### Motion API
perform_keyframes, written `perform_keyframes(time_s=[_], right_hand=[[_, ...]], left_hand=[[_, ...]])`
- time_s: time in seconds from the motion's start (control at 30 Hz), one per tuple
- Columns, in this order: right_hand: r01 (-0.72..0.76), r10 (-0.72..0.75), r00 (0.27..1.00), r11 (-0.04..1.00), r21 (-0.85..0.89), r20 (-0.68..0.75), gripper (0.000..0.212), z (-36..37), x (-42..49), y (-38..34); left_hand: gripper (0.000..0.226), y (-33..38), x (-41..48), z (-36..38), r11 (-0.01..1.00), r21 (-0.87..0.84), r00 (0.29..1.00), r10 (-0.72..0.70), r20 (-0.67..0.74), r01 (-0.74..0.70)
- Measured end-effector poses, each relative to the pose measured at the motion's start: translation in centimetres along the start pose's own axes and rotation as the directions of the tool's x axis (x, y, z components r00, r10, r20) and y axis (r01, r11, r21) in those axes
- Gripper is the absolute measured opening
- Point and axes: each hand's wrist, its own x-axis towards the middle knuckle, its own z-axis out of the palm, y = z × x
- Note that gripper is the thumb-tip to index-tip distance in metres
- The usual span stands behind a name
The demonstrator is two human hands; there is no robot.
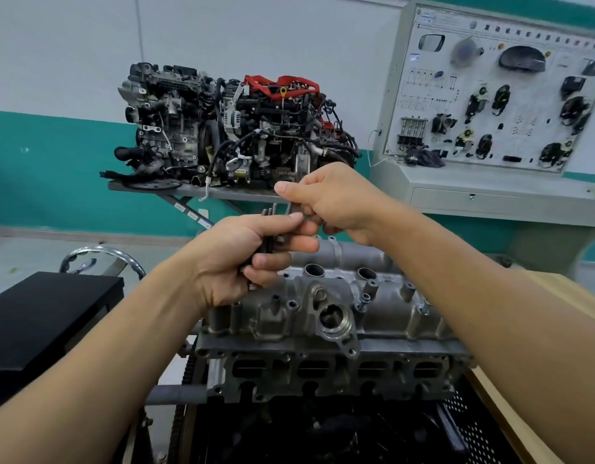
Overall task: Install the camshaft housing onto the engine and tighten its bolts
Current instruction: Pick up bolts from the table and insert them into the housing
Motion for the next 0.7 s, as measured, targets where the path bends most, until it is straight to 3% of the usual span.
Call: perform_keyframes(time_s=[0.07,0.17,0.23,0.3,0.37,0.5,0.7], right_hand=[[0.053,-0.058,0.997,0.995,-0.086,-0.058,0.046,0.1,-0.3,-0.2],[0.317,-0.398,0.908,0.855,-0.411,-0.128,0.027,0.3,-2.2,-0.6],[0.449,-0.529,0.849,0.72,-0.529,0.0,0.026,0.6,-4.4,-1.0],[0.519,-0.54,0.82,0.565,-0.642,0.187,0.025,1.1,-5.9,-0.9],[0.56,-0.536,0.799,0.499,-0.661,0.273,0.022,1.4,-6.6,-0.6],[0.596,-0.597,0.775,0.582,-0.553,0.207,0.02,1.3,-7.0,-0.5],[0.55,-0.571,0.81,0.663,-0.508,0.132,0.012,1.9,-7.2,-1.4]], left_hand=[[0.031,0.1,-0.1,-0.2,1.0,0.017,0.998,-0.024,-0.051,0.024],[0.044,0.4,-0.2,-0.6,0.998,-0.036,0.991,-0.052,-0.126,0.048],[0.041,0.4,-0.5,-0.6,0.997,-0.074,0.987,-0.049,-0.153,0.038],[0.037,0.3,-0.8,-0.3,0.997,-0.07,0.978,-0.033,-0.206,0.019],[0.032,0.2,-1.0,0.1,1.0,-0.028,0.964,-0.007,-0.266,0.0],[0.04,-0.2,-1.7,1.1,0.999,0.042,0.965,0.035,-0.26,-0.025],[0.051,-1.1,-2.3,2.3,0.992,0.085,0.949,0.116,-0.293,-0.095]])
